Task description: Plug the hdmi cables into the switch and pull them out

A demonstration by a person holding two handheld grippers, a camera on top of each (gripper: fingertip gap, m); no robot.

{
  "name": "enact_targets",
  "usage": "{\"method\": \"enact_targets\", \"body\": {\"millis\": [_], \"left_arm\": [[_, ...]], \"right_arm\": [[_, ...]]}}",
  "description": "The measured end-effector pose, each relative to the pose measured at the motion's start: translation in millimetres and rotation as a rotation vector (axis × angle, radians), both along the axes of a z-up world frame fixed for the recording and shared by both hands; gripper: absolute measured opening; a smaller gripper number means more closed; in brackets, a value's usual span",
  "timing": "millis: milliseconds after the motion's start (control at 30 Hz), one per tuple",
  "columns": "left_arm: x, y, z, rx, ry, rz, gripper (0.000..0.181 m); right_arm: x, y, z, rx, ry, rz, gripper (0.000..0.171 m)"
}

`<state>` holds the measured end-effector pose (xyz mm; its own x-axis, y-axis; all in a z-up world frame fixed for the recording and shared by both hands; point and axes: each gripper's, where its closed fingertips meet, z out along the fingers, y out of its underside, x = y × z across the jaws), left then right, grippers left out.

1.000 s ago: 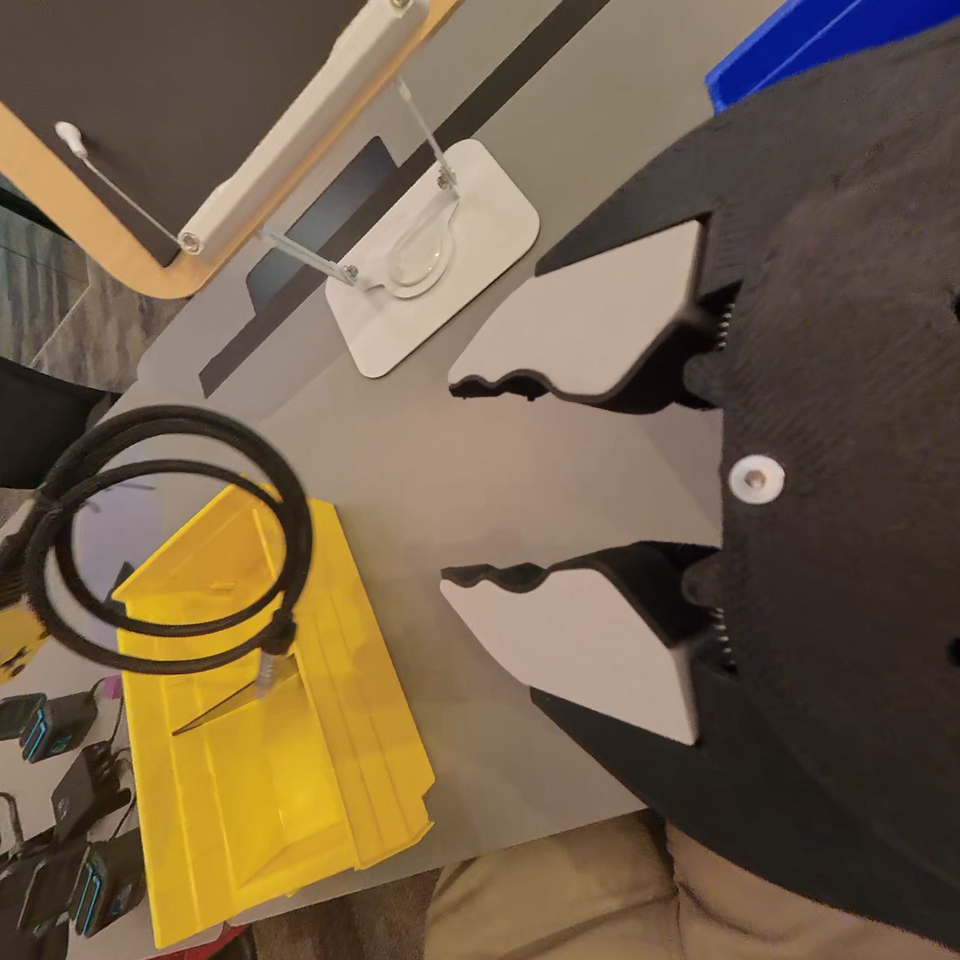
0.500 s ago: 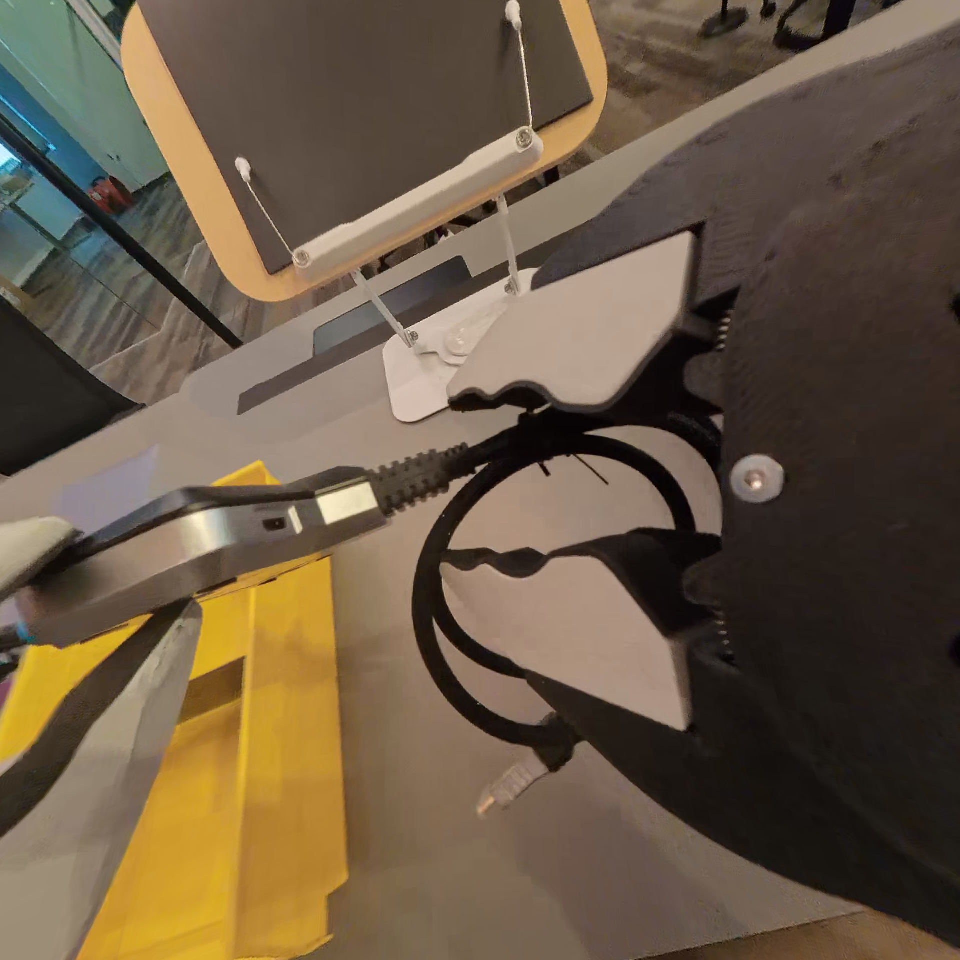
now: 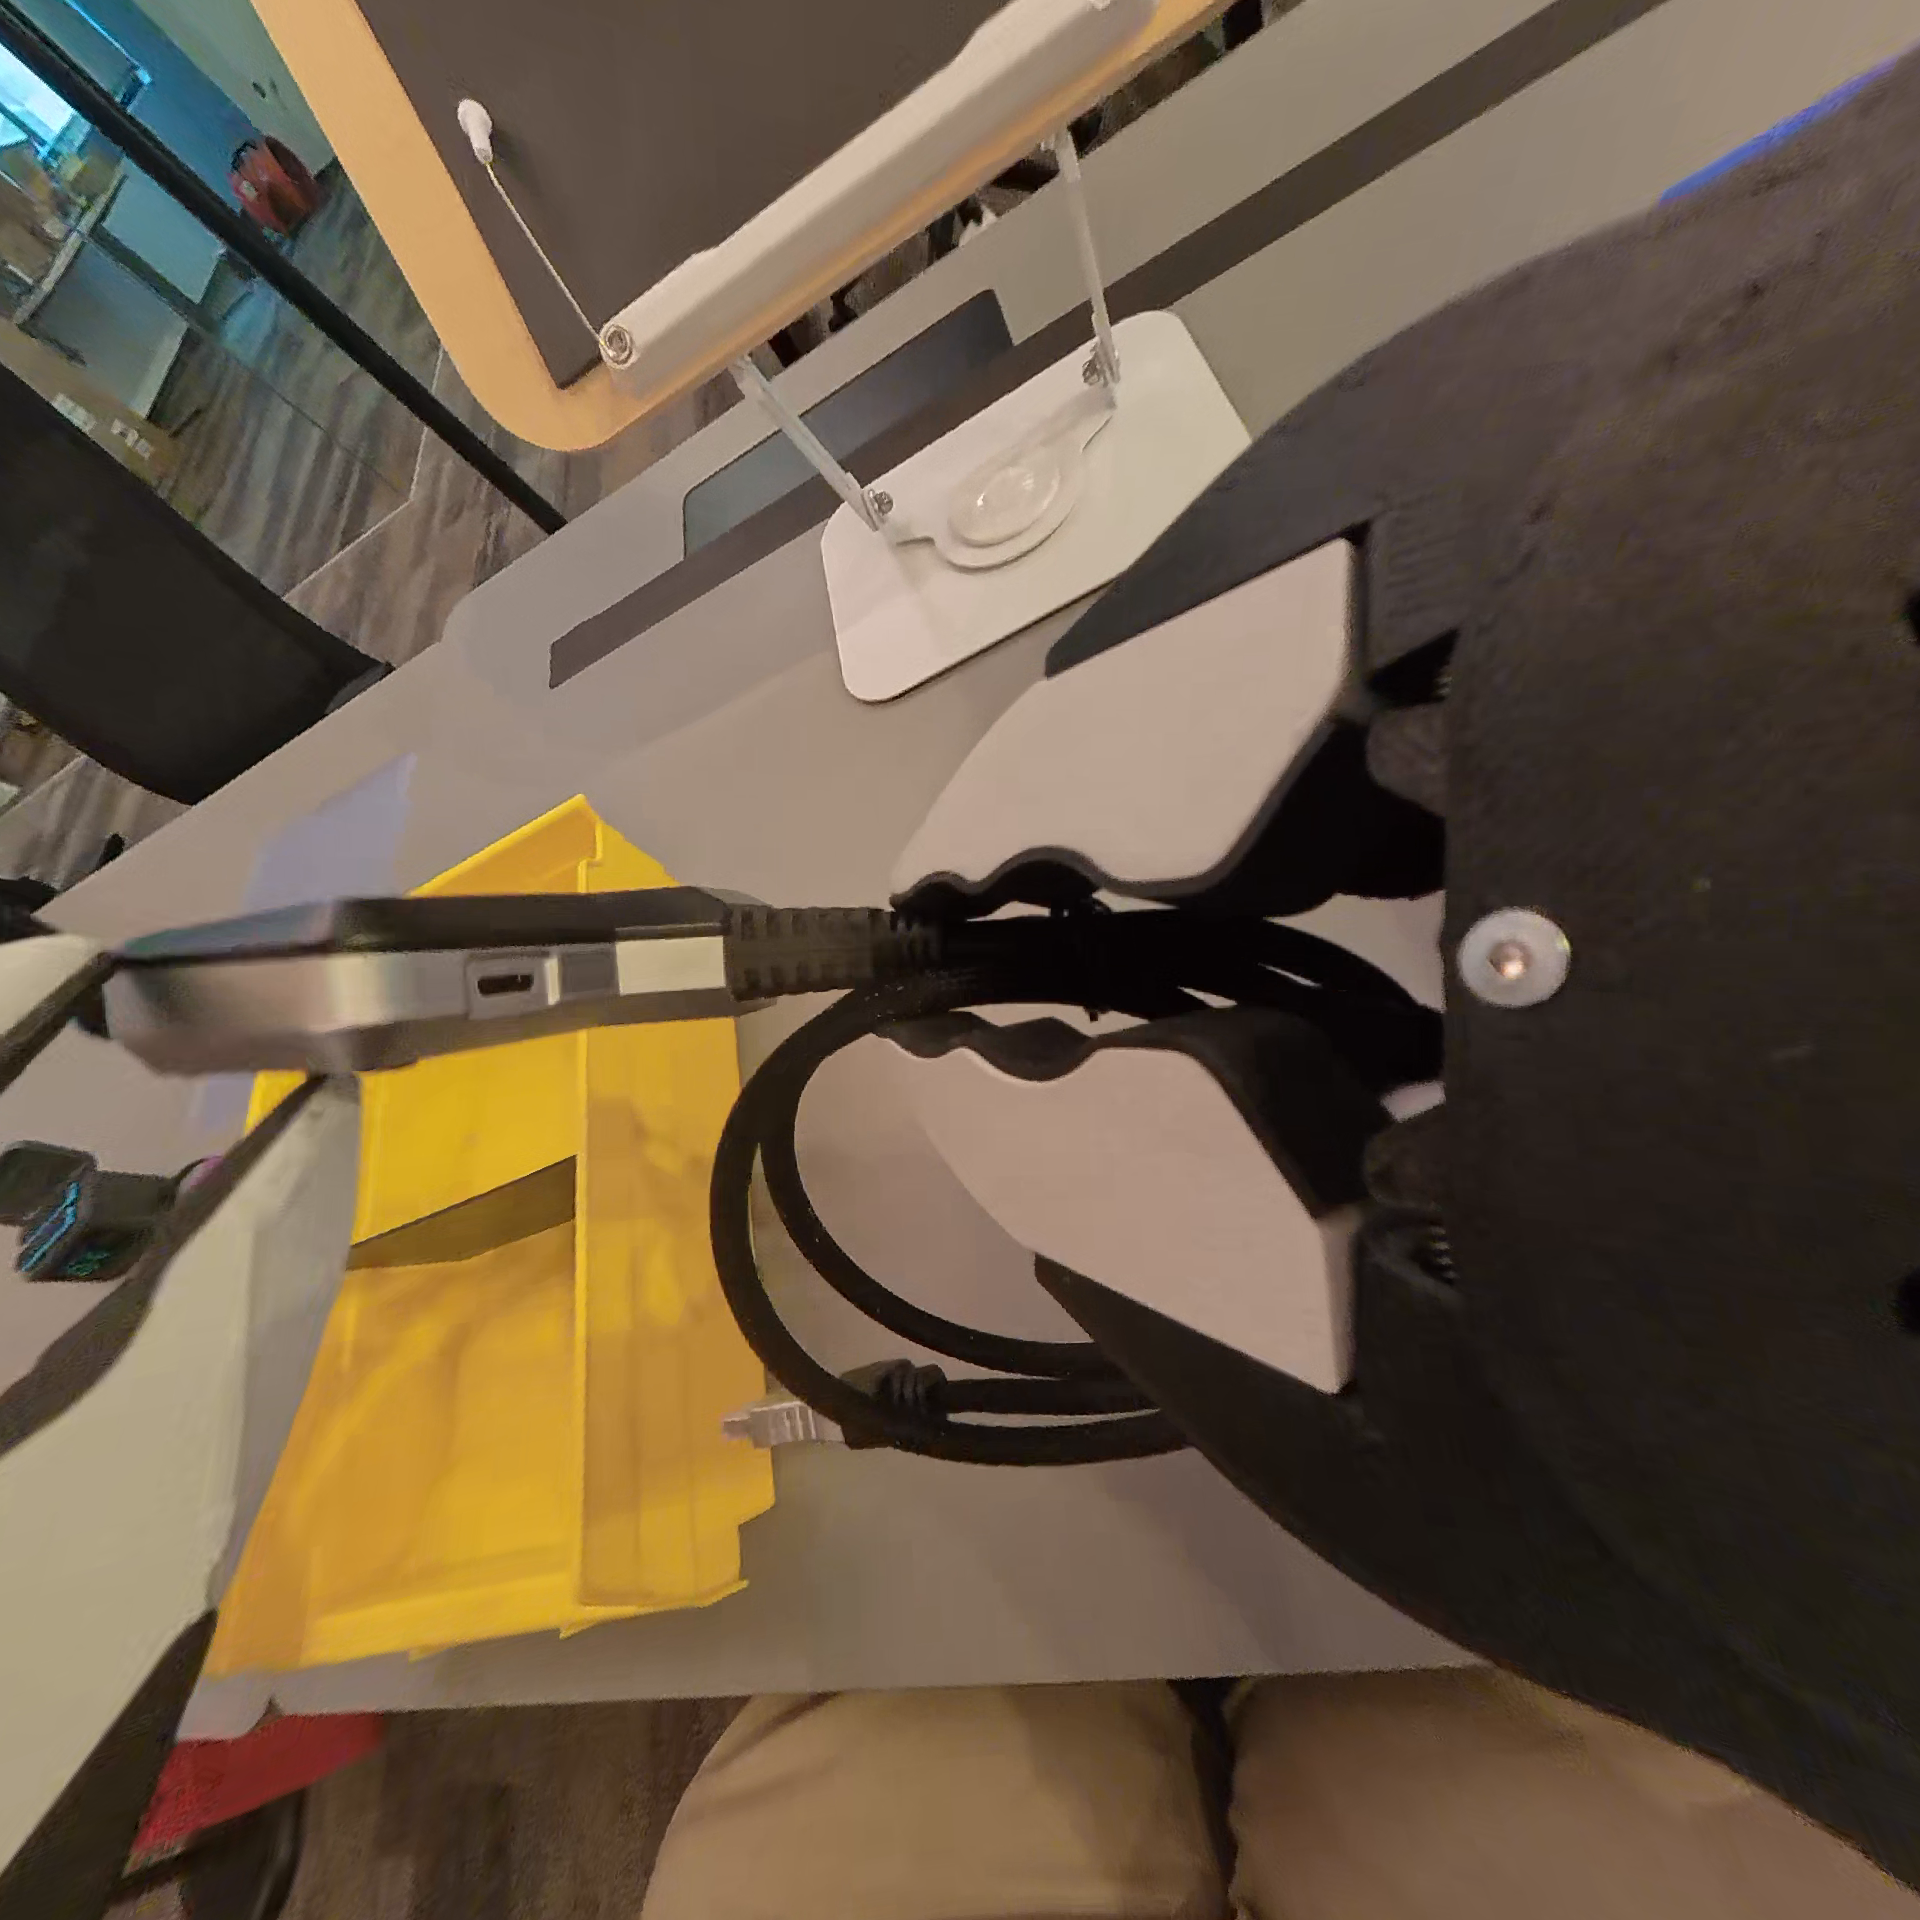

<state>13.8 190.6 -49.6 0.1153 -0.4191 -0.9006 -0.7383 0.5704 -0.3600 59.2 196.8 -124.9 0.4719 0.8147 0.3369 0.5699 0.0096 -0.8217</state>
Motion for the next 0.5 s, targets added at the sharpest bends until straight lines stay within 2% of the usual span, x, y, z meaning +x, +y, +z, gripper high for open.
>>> {"method": "enact_targets", "body": {"millis": [133, 233, 367, 500], "left_arm": [[-6, -2, 25, 0.01, -0.118, -0.012, 0.019], [-17, 3, 30, -0.05, -0.143, 0.004, 0.02], [-27, 4, 16, -0.298, -0.175, -0.024, 0.019], [-33, 12, -4, -0.564, -0.242, -0.02, 0.034]], "right_arm": [[2, 2, 3, -0.028, 0.061, -0.008, 0.016], [5, 2, 11, -0.033, 0.132, -0.001, 0.016], [10, 2, 27, -0.035, 0.263, -0.005, 0.016], [16, 2, 43, -0.045, 0.405, 0.005, 0.016]]}}
